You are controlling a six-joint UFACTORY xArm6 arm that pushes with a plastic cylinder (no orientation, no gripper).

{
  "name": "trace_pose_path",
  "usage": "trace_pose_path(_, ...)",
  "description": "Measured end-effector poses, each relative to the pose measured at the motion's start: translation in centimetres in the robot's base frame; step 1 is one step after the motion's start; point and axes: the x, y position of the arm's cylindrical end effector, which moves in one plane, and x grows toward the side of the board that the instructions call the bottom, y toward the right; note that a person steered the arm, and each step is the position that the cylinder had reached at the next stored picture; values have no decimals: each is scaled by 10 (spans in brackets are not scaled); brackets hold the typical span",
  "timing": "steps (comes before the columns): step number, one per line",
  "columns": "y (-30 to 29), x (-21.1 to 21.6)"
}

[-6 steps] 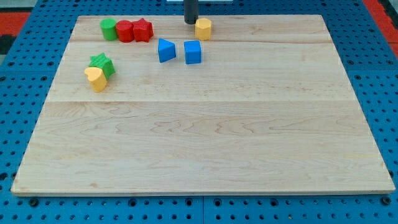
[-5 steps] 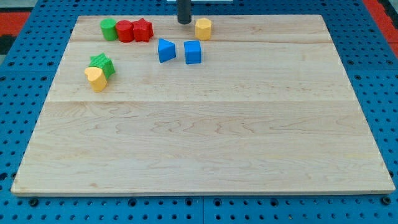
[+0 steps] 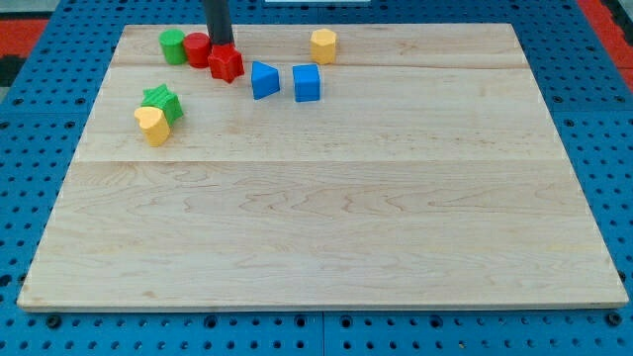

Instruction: Move the blue cube parallel to the bottom right of the yellow hexagon

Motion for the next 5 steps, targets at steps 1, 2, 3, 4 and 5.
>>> trace_pose_path(1, 22, 22)
trace_pose_path(2, 50, 30)
trace_pose_path(3, 78, 53)
trace_pose_path(4, 107, 59)
trace_pose_path(5, 139, 78)
